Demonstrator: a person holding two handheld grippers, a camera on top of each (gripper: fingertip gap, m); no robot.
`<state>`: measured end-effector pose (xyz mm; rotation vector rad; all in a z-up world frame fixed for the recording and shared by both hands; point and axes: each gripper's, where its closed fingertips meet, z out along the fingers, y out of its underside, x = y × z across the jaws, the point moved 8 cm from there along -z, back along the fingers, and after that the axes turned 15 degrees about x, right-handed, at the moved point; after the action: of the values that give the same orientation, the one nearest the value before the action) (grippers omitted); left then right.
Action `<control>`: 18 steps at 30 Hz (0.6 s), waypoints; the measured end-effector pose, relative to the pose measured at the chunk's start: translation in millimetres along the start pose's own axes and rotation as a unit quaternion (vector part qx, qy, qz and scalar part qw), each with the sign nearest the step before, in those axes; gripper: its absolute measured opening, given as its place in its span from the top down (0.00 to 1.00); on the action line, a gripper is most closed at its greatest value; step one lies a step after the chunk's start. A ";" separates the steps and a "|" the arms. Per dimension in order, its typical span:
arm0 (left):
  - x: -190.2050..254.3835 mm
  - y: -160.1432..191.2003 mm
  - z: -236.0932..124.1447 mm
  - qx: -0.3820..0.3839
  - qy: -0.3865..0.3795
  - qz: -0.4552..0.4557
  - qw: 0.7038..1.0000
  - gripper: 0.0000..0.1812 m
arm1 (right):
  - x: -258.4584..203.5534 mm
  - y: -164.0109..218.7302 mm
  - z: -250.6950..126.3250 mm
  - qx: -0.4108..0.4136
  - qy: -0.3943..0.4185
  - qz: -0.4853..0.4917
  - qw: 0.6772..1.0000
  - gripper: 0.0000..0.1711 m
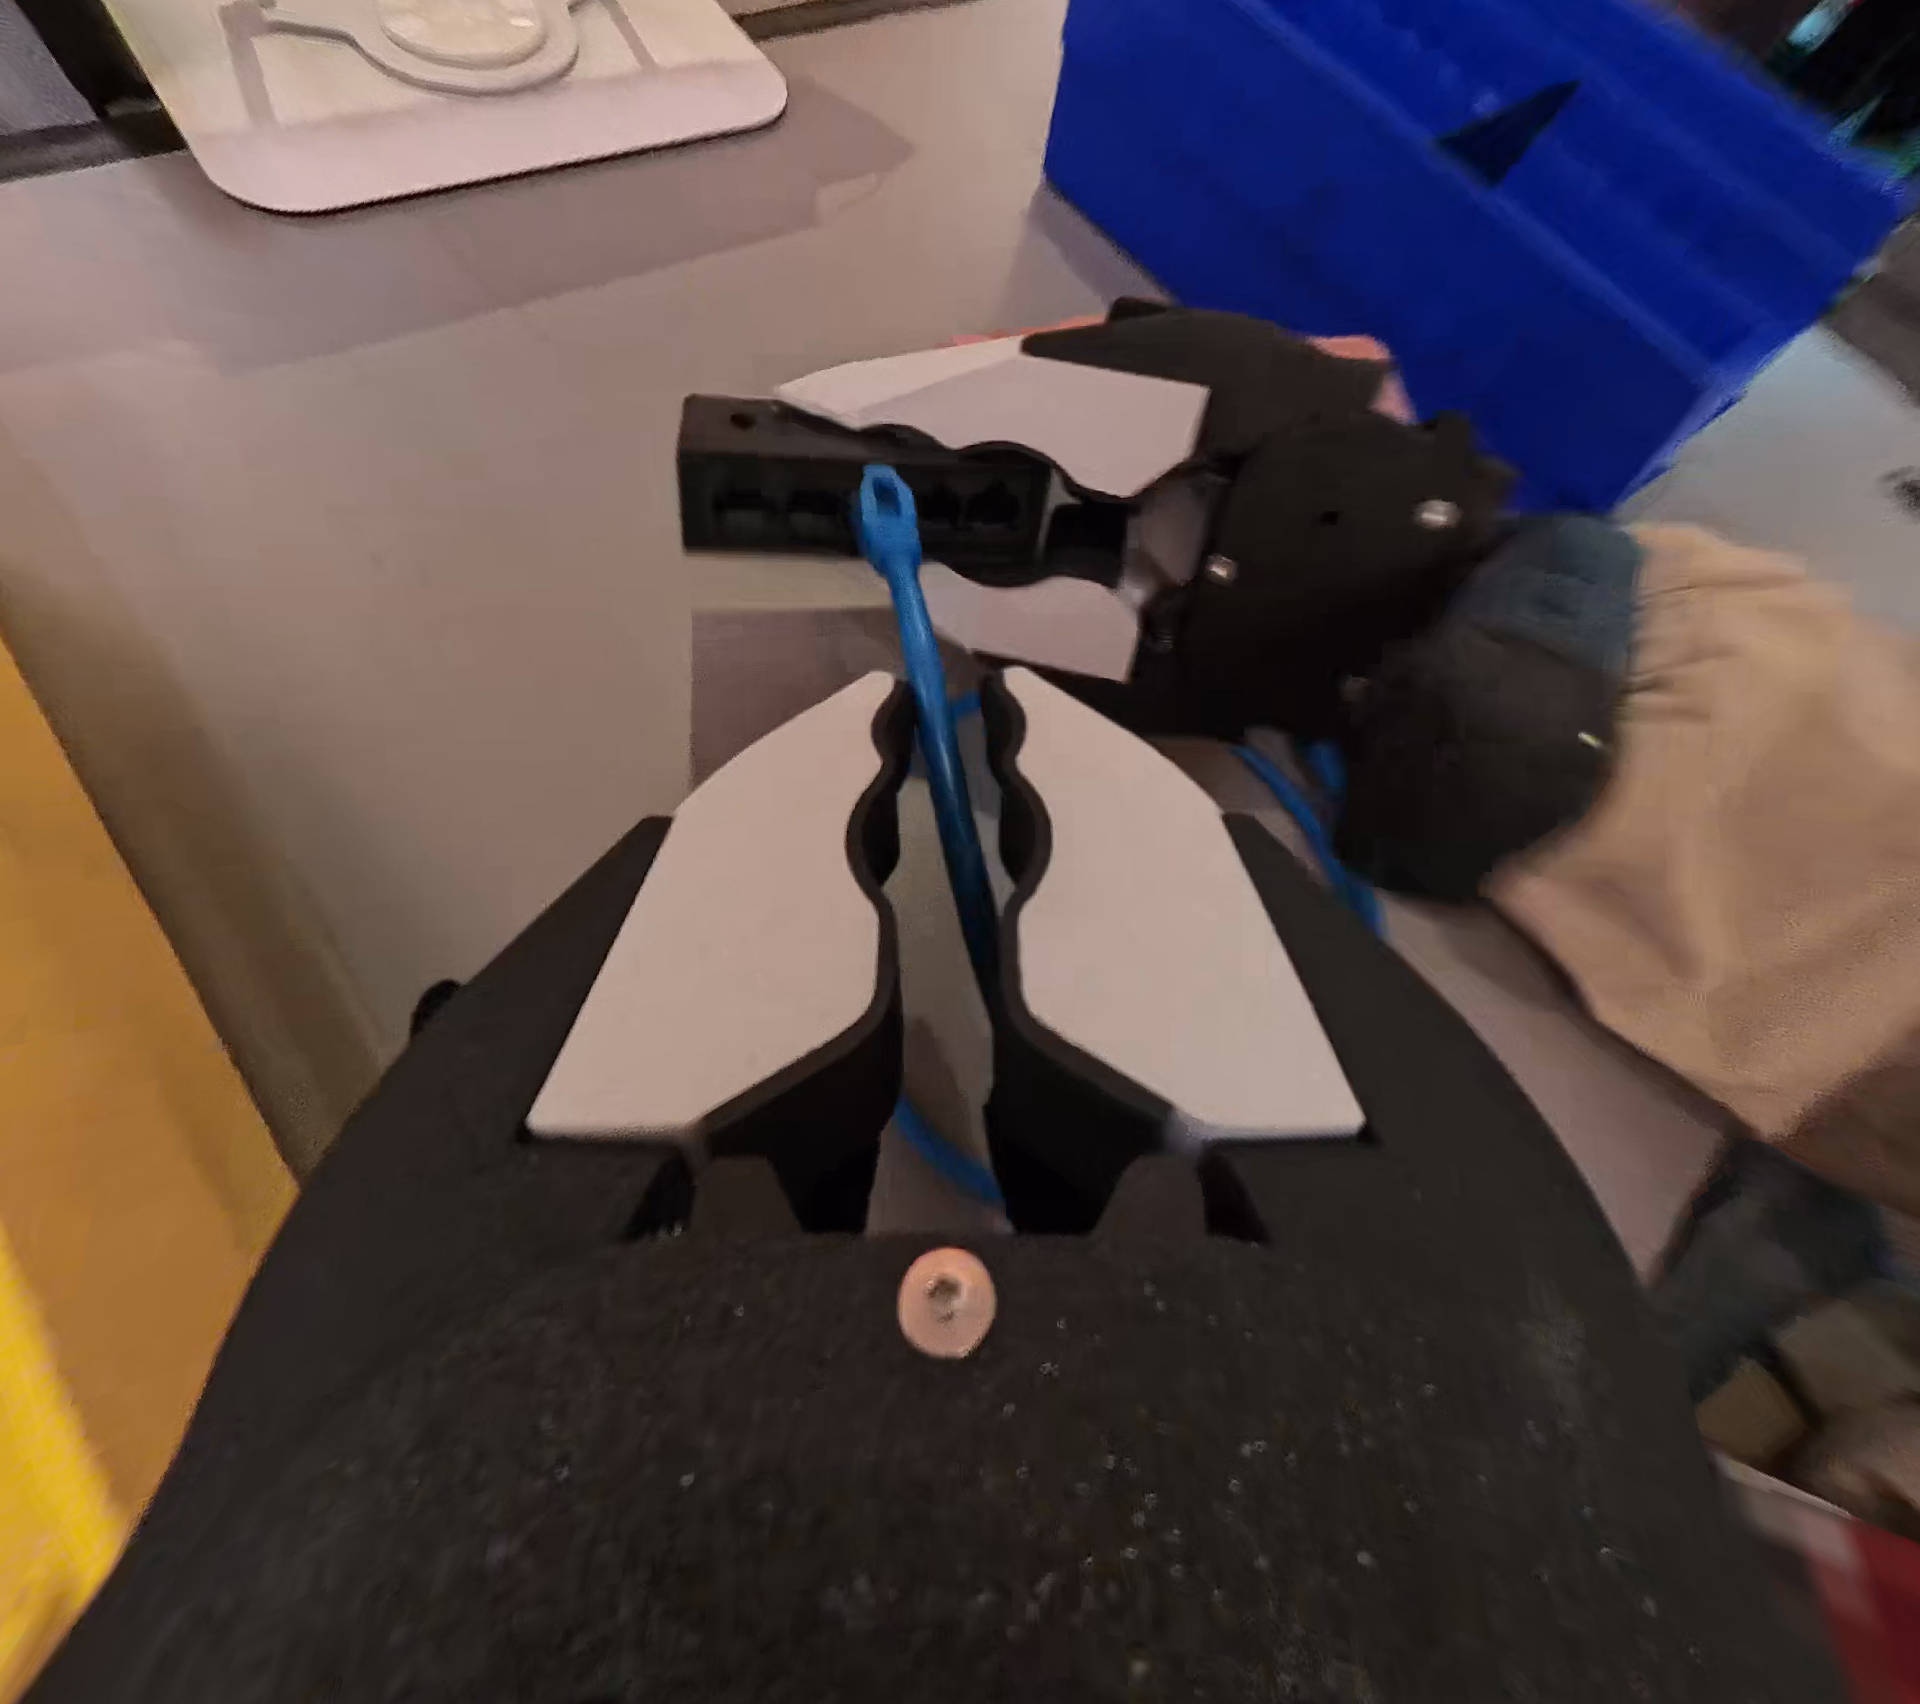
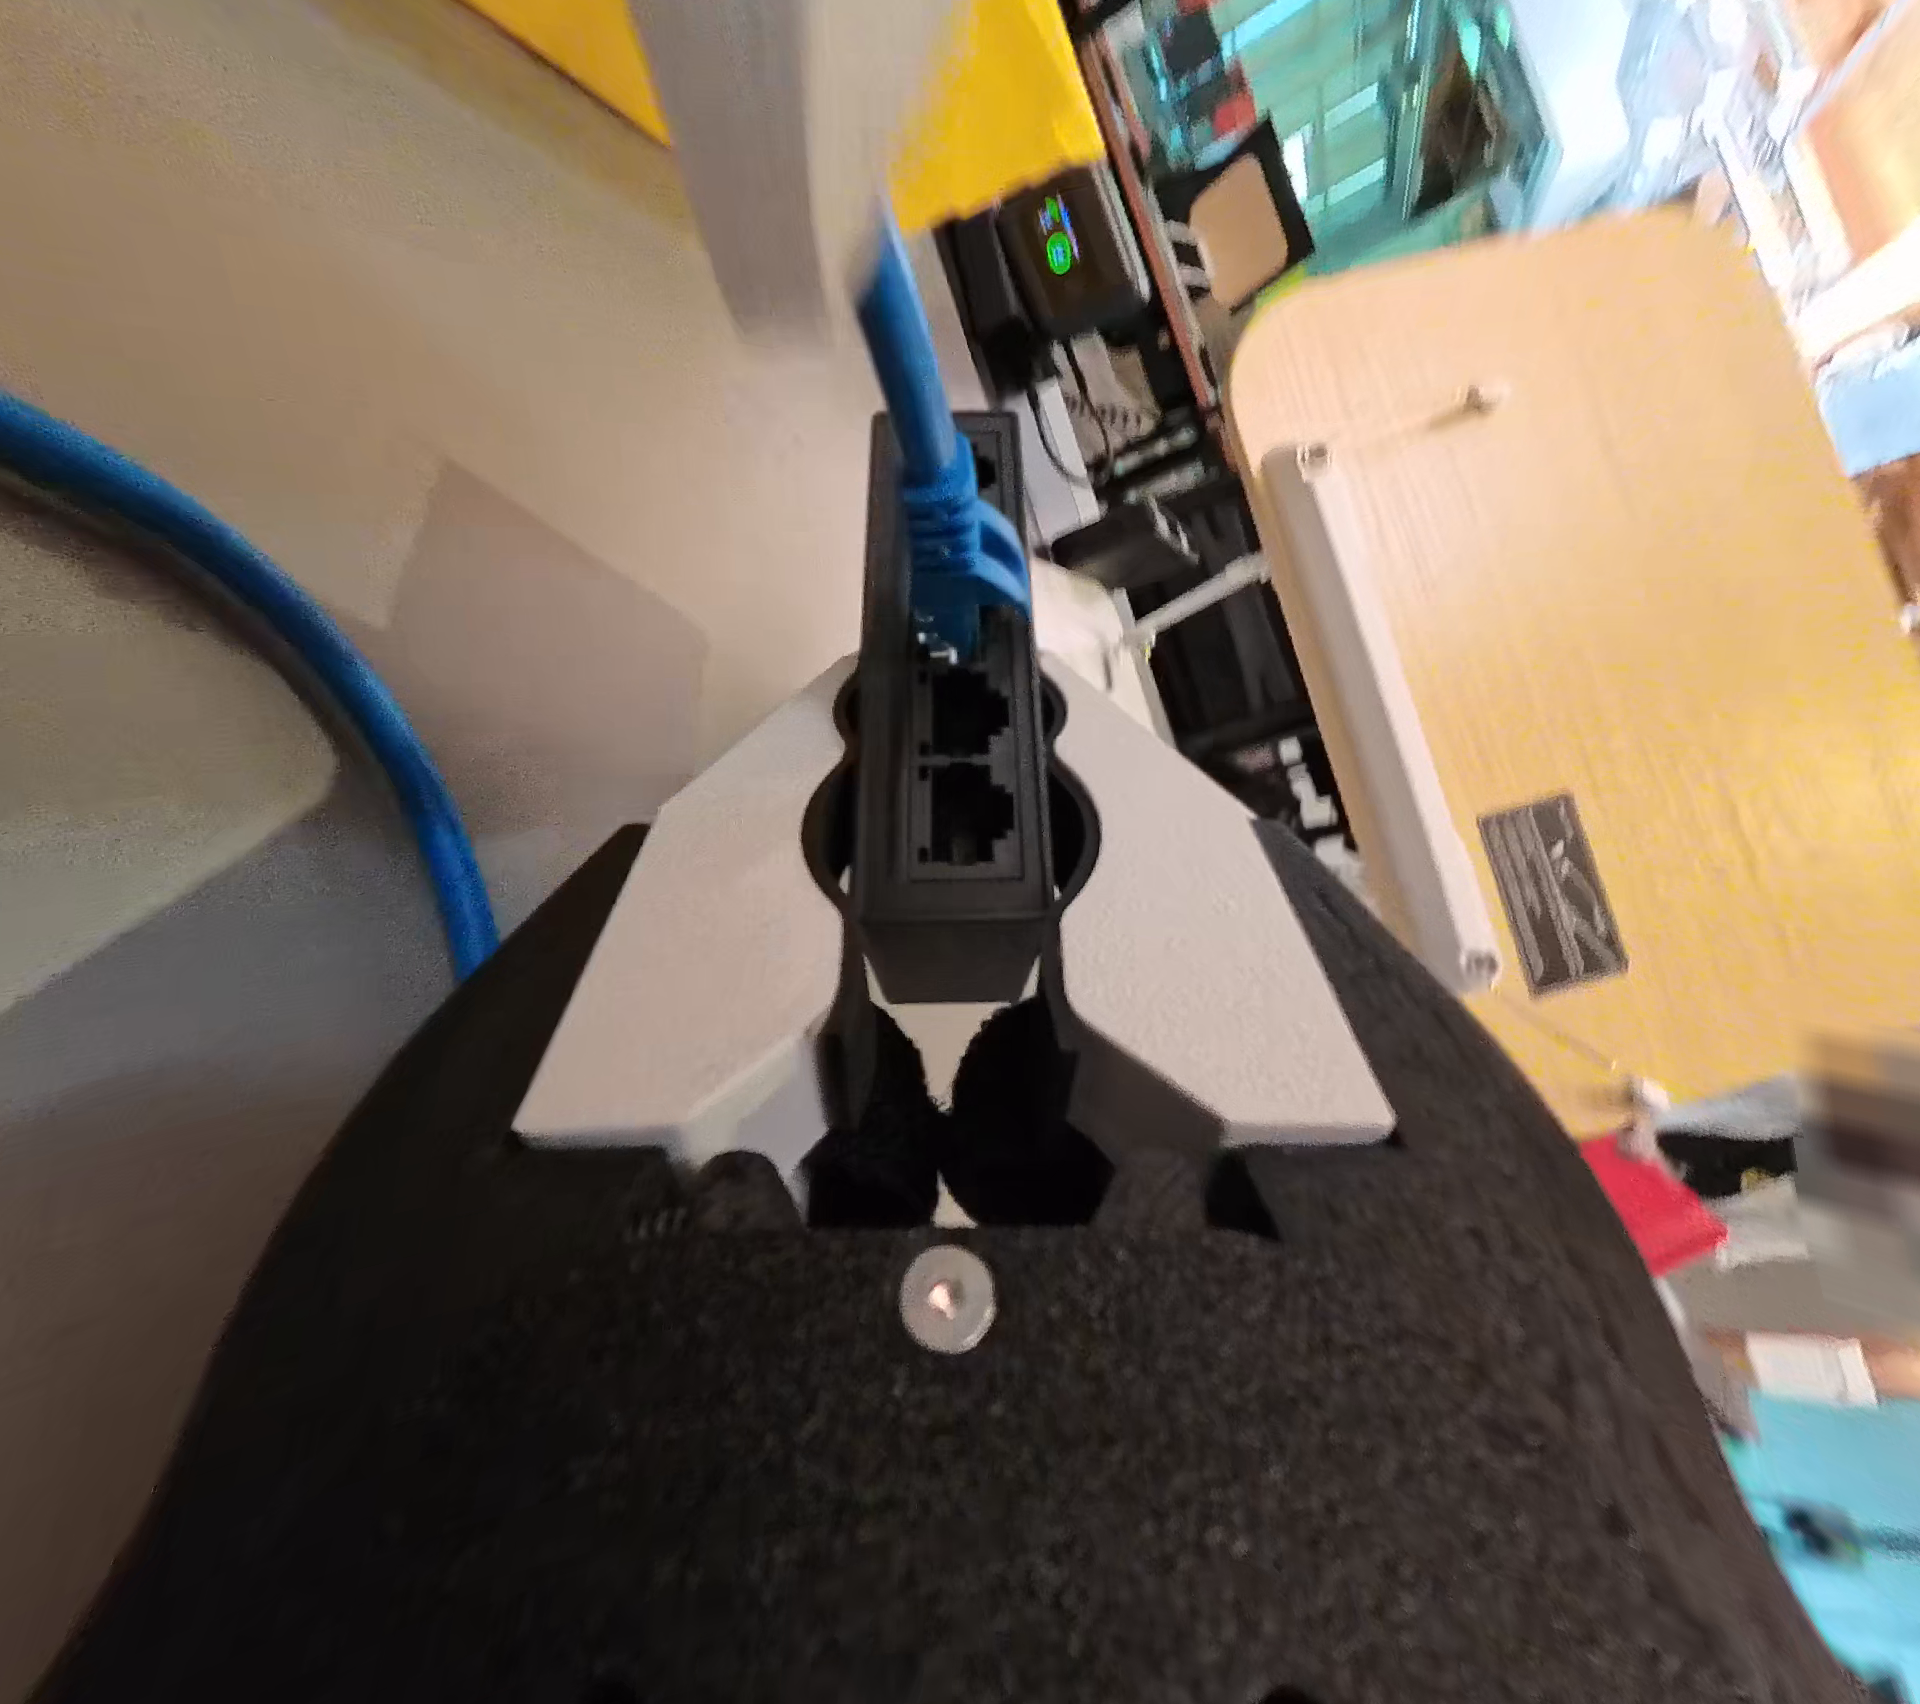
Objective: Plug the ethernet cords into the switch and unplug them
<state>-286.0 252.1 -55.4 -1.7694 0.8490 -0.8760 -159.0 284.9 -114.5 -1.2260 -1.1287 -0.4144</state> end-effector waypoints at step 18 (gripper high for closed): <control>-107.9 62.7 -188.9 0.121 -0.234 -0.340 0.903 0.75 | 7.8 25.5 3.7 -0.051 0.016 0.061 0.997 0.83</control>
<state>-510.8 240.9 -79.8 -1.9499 -0.2130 -0.8756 -137.4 299.4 -121.6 -1.3654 -1.0088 -0.4017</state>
